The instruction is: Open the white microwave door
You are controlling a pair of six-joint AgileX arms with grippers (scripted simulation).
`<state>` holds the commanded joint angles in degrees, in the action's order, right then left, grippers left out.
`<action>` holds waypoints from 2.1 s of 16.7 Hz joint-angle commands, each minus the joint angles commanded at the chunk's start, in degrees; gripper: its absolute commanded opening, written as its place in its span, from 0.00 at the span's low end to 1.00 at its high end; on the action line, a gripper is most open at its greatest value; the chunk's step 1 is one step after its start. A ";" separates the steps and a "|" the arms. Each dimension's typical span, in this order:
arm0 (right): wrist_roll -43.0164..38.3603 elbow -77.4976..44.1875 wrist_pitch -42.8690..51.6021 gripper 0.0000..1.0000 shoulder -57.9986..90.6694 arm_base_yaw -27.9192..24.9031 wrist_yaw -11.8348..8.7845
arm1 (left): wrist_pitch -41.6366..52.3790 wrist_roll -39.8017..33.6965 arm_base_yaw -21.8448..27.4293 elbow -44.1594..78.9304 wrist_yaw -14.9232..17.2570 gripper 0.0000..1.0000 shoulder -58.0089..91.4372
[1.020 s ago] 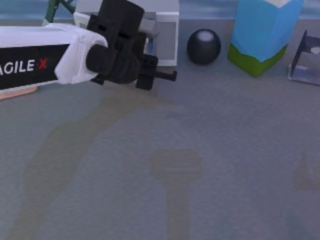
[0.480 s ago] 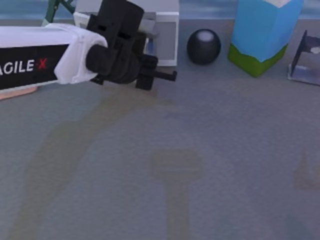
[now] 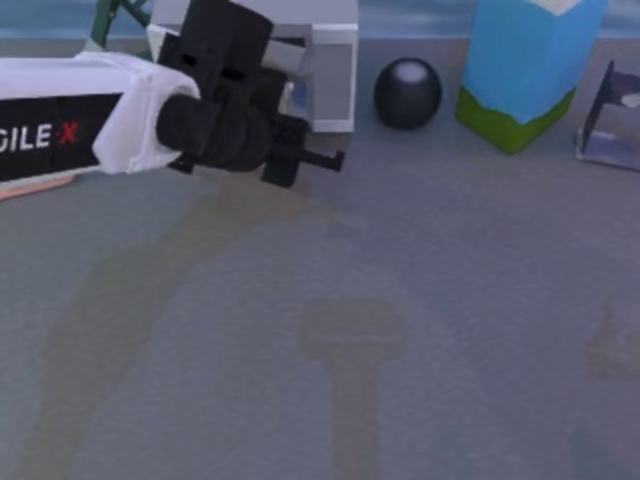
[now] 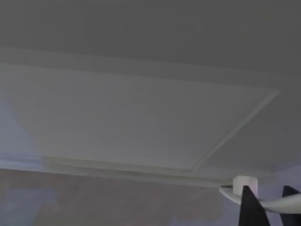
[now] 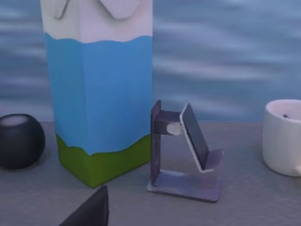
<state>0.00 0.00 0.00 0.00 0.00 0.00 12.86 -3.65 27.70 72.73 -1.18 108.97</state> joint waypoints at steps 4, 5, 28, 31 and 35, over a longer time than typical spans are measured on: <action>0.00 0.00 0.00 1.00 0.00 0.00 0.00 | 0.00 0.00 0.00 0.00 0.00 0.00 0.00; 0.00 0.00 0.00 1.00 0.00 0.00 0.00 | 0.00 0.00 0.00 0.00 0.00 0.00 0.00; 0.00 0.00 0.00 1.00 0.00 0.00 0.00 | -0.48 2.22 -0.71 -1.41 2.10 0.00 -1.24; 0.00 0.00 0.00 1.00 0.00 0.00 0.00 | -0.50 3.00 -1.08 -1.99 2.58 0.00 -1.47; 0.00 0.00 0.00 1.00 0.00 0.00 0.00 | -0.50 3.00 -1.08 -1.99 2.58 0.00 -1.47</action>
<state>0.00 0.00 0.00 0.00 0.00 0.00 12.36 -0.66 26.62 70.74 1.40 107.50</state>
